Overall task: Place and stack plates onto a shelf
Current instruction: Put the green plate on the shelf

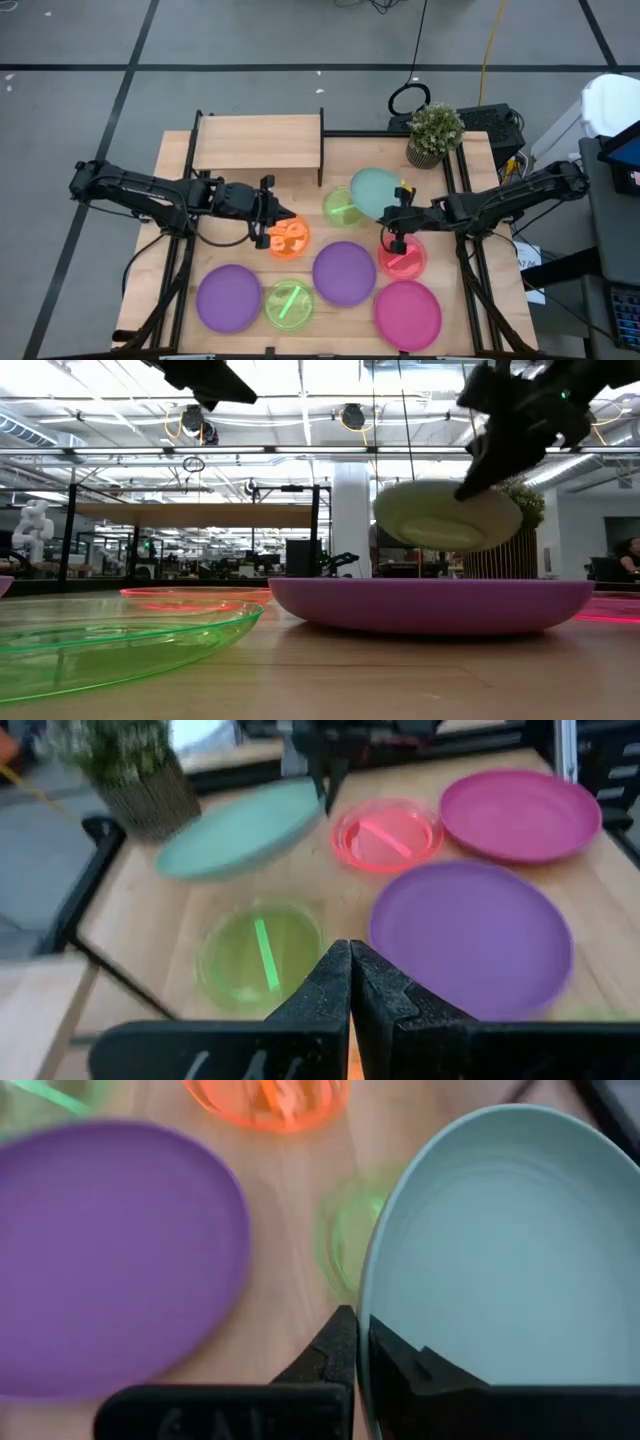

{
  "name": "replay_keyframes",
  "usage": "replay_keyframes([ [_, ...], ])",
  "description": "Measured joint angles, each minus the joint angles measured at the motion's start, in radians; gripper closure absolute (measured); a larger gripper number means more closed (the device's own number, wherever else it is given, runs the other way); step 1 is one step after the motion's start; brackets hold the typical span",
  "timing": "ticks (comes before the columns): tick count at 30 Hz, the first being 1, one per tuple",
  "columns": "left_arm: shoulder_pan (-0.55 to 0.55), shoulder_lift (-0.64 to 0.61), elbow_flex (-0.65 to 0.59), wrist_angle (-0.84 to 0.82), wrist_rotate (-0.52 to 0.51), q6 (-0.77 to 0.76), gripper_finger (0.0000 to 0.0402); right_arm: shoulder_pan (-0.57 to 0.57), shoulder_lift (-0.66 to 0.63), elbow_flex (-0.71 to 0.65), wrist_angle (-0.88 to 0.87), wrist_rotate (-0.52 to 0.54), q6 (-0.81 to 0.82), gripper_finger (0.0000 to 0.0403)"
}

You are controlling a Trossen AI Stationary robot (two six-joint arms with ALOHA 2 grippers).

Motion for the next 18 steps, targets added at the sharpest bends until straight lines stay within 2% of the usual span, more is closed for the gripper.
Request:
replay_keyframes([
  [6,-0.001,0.078,0.0,0.093,0.0,0.069,0.0388,0.055,0.0,0.008,0.071,-0.03,-0.058,0.0402],
  [18,-0.017,0.189,0.0,0.205,0.046,0.211,0.0267,0.146,0.0,0.008,0.173,-0.212,-0.139,0.0403],
])
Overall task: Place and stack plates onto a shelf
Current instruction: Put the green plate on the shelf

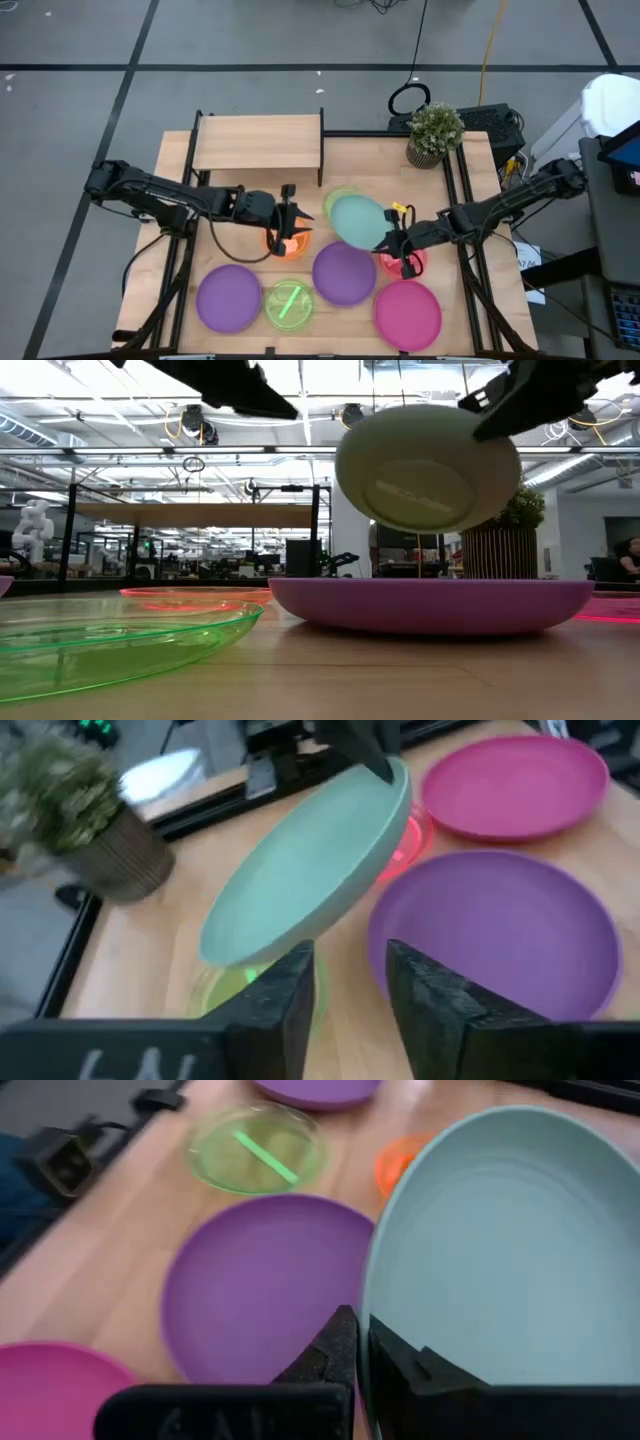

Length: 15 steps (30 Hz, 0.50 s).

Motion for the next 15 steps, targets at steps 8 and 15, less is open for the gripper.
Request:
replay_keyframes([
  [8,-0.049,0.135,-0.001,0.202,0.004,0.141,0.0211,0.03,0.0,0.0,0.025,-0.061,-0.007,0.0403],
  [15,-0.047,0.214,-0.001,0.319,0.013,0.215,0.0144,0.033,0.005,0.0,0.064,-0.134,-0.002,0.0403],
])
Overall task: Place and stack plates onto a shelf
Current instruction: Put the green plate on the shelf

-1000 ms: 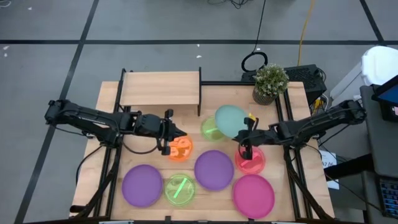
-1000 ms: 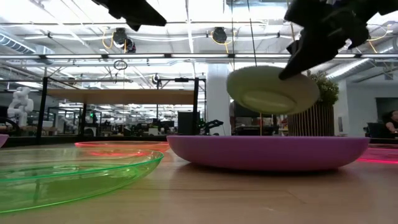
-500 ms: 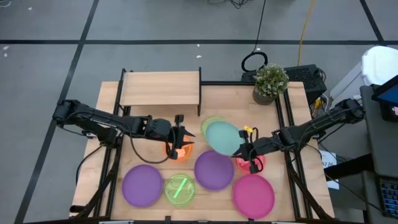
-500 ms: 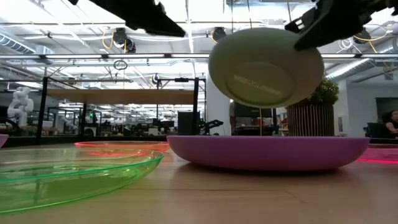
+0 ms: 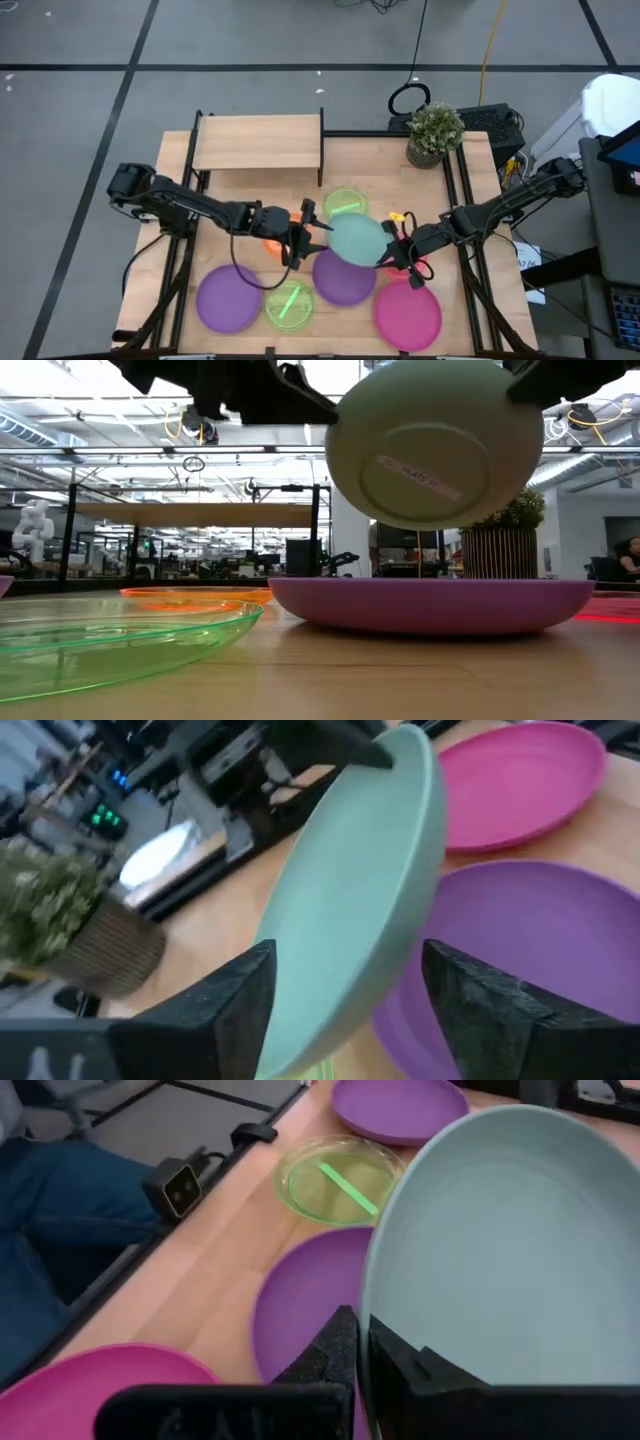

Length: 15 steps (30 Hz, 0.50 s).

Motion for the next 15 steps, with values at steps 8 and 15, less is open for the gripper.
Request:
replay_keyframes([
  [8,0.0,0.08,0.0,0.063,0.144,0.114,0.0166,-0.002,0.058,0.0,0.002,-0.076,-0.019,0.0403],
  [15,0.008,0.09,0.0,0.057,0.239,0.132,0.0247,-0.005,0.089,0.0,0.04,-0.109,-0.049,0.0403],
])
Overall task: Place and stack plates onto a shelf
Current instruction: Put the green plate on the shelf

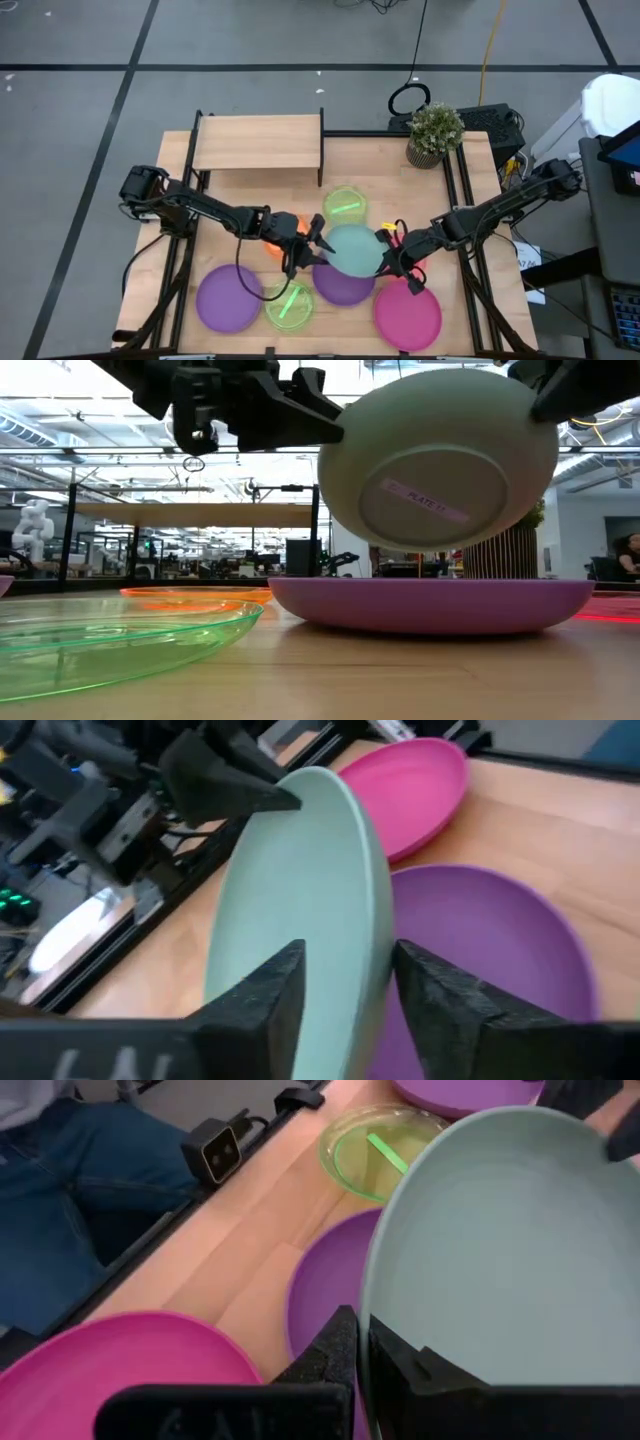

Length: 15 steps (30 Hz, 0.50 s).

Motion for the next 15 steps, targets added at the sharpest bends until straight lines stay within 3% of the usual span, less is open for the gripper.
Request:
replay_keyframes([
  [9,0.005,0.0,0.0,-0.038,0.034,0.027,0.0316,-0.005,0.0,0.0,0.015,-0.017,-0.005,0.0403],
  [15,0.005,0.0,0.0,-0.04,0.114,0.059,0.0361,-0.005,-0.001,0.0,0.02,-0.018,-0.009,0.0401],
])
